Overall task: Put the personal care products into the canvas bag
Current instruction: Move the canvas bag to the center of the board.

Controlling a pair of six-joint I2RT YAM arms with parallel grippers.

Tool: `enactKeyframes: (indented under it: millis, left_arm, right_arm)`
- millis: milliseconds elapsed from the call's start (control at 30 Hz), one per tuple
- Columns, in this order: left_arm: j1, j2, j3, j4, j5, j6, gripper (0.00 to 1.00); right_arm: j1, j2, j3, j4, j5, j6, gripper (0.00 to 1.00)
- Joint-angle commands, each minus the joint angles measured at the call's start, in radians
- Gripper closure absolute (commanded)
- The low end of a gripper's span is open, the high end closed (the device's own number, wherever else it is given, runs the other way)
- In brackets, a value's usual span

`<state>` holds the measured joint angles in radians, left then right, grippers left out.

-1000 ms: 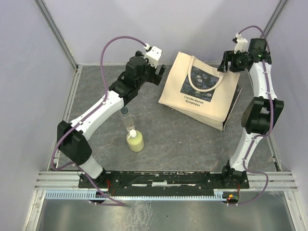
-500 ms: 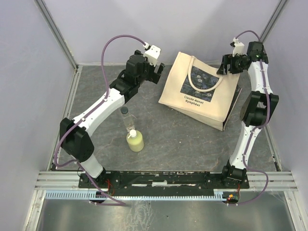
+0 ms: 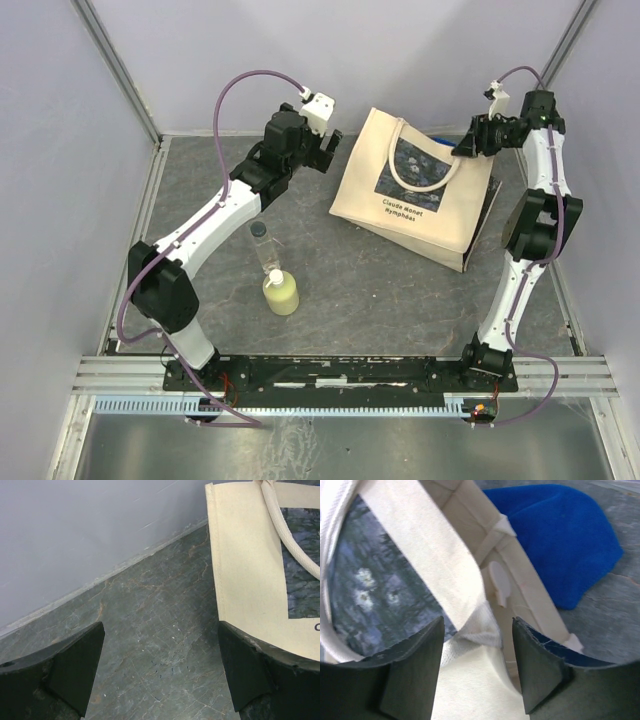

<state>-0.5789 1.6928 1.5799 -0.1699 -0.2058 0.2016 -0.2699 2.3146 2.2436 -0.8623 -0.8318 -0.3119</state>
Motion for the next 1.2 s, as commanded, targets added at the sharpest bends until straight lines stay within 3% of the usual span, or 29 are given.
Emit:
enactKeyframes:
  millis: [0, 200, 467, 600, 800, 1167]
  left_arm:
    - [0.006, 0.008, 0.056, 0.024, -0.005, 0.057, 0.0]
    - [0.007, 0.017, 0.062, 0.029, 0.01, 0.056, 0.0]
    - [0.007, 0.002, 0.046, 0.031, 0.019, 0.058, 0.0]
    - [0.006, -0.016, 0.023, 0.036, 0.016, 0.058, 0.0]
    - [0.006, -0.029, 0.019, 0.04, 0.015, 0.057, 0.0]
    - [0.022, 0.062, 0.183, 0.058, 0.017, 0.047, 0.0]
  right_arm:
    - [0.014, -0.059, -0.056, -0.12, -0.155, -0.019, 0.38]
    - [0.046, -0.148, -0.186, -0.137, -0.146, -0.05, 0.38]
    - [0.076, -0.15, -0.187, -0.132, -0.036, -0.068, 0.42]
    - [0.089, -0.136, -0.184, -0.091, -0.005, -0.055, 0.57]
    - [0.122, -0.146, -0.171, -0.099, 0.054, -0.041, 0.99]
    - [0.265, -0.49, -0.303, -0.04, 0.215, 0.097, 0.99]
